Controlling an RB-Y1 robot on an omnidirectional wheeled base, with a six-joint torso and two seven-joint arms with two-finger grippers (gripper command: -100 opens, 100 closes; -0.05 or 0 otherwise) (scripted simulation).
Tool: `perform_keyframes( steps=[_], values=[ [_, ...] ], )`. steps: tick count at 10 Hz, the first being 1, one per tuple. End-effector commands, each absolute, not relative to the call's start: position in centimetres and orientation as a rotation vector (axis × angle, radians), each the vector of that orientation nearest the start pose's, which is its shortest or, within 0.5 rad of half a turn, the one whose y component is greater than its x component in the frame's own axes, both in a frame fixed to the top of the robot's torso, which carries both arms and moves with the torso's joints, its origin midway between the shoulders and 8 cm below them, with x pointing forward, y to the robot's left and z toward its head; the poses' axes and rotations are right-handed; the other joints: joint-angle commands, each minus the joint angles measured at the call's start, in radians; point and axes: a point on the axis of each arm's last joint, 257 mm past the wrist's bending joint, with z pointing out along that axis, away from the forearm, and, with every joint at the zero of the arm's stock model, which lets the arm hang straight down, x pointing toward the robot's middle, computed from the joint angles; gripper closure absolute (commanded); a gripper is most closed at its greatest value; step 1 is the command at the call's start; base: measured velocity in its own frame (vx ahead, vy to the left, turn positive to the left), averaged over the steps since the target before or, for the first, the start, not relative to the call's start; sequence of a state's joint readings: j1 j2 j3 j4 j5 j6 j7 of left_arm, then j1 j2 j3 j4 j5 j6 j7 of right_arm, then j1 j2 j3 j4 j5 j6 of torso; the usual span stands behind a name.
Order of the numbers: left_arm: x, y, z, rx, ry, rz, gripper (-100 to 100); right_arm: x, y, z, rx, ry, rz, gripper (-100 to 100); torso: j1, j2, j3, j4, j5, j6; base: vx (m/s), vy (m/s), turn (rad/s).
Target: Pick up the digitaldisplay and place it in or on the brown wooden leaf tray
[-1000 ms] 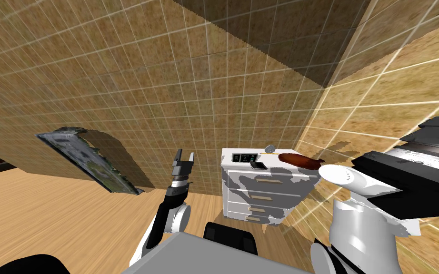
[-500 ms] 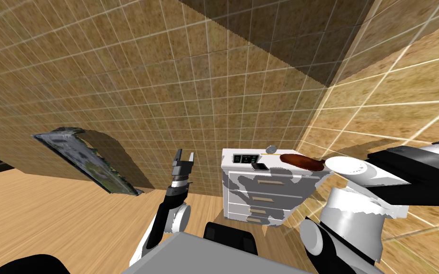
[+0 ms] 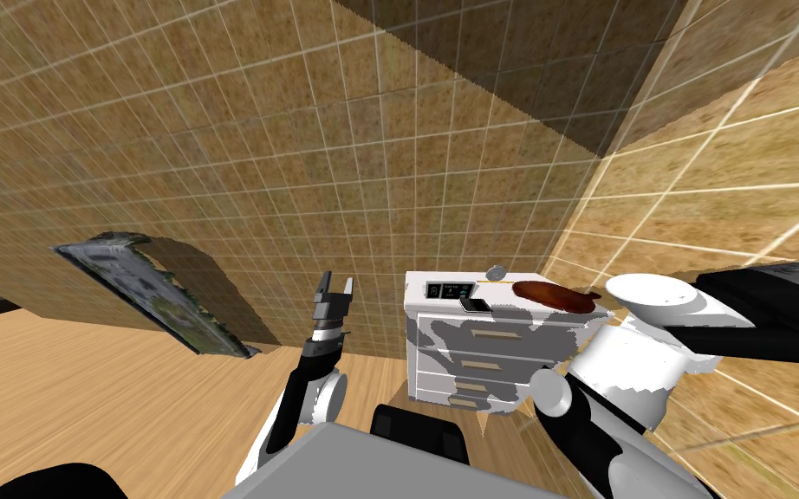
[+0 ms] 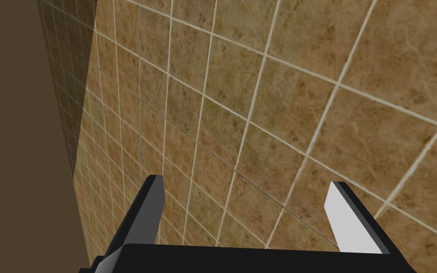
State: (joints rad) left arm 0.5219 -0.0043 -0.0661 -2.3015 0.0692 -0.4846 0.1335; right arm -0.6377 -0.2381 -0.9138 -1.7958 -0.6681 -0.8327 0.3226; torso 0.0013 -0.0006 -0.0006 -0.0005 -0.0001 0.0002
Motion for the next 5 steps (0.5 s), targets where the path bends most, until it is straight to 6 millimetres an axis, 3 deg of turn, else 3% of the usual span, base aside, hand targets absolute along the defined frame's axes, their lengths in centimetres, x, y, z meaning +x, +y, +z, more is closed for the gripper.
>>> perform_keyframes(
  steps=[1,2,3,5],
  values=[
    [34.3,26.8,2.4,-0.776,0.535,-1.525,0,18.8,-60.4,21.9,0.328,-0.814,0.992,-100,0.000,0.000,0.000,0.000,0.000,0.000,0.011,0.023,-0.007],
    [34.3,26.8,2.4,-0.776,0.535,-1.525,0,18.8,-60.3,22.3,0.323,-0.829,1.002,-100,0.000,0.000,0.000,0.000,0.000,0.000,0.008,0.010,-0.004],
    [34.3,26.8,2.4,-0.776,0.535,-1.525,0,18.2,-62.3,20.0,0.362,-0.917,0.970,-100,0.000,0.000,0.000,0.000,0.000,0.000,0.011,0.021,-0.011],
    [34.3,26.8,2.4,-0.776,0.535,-1.525,0,18.2,-62.5,20.3,0.360,-0.959,0.982,-100,0.000,0.000,0.000,0.000,0.000,0.000,0.010,0.018,-0.006]
  ],
)
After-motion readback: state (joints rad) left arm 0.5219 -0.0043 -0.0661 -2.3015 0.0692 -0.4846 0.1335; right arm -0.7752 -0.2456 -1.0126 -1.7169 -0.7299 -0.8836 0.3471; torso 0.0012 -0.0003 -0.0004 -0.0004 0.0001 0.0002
